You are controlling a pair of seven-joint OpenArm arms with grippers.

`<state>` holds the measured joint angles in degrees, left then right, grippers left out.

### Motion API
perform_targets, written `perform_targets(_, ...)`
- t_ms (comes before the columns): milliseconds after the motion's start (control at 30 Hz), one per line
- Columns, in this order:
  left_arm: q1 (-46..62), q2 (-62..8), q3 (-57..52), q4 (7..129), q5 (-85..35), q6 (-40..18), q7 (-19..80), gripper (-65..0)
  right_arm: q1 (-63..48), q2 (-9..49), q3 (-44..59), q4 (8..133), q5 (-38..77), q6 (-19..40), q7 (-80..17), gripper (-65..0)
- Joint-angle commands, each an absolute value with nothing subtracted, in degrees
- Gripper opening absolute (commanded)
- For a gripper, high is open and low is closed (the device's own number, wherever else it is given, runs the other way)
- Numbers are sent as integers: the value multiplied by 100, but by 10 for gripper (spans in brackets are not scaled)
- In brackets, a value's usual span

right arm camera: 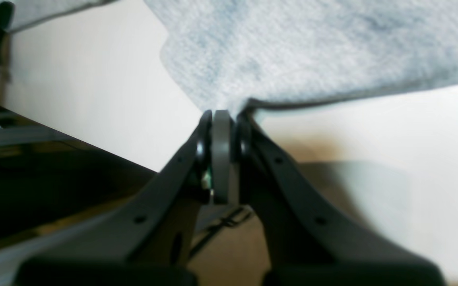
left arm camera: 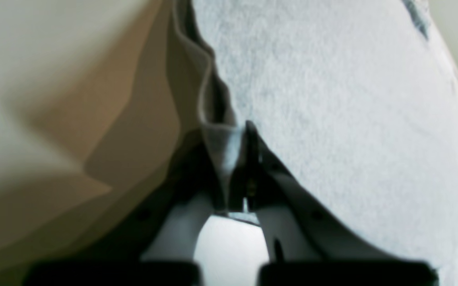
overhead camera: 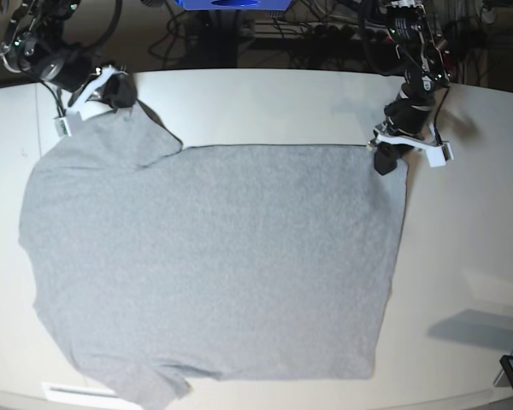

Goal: Fold the T-shirt properly
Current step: 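Lower the left gripper and pinch the shirt's other shoulder corner, then lift both shoulder corners and pull the shirt toward the robot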

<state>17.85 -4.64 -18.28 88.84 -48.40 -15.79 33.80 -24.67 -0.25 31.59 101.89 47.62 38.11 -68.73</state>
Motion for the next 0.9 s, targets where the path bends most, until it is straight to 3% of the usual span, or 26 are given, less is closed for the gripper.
perform_targets(0, 1903, -497, -1824, 9033, -4769, -1534, 3512, -650, -2466, 66, 3178, 10422, 4910, 3855, -6791, -650)
perform_targets(333, 2105, -453, -1868, 9745, -4769, -1525, 3521, -650, -2316, 75, 3187, 10765, 4927, 3829, -6844, -650)
perform_targets(867, 2079, -365, -1877, 9789, -4769, -1508, 3521, -650, -1789, 409, 3178, 11196, 4945, 3820, -7143, -650)
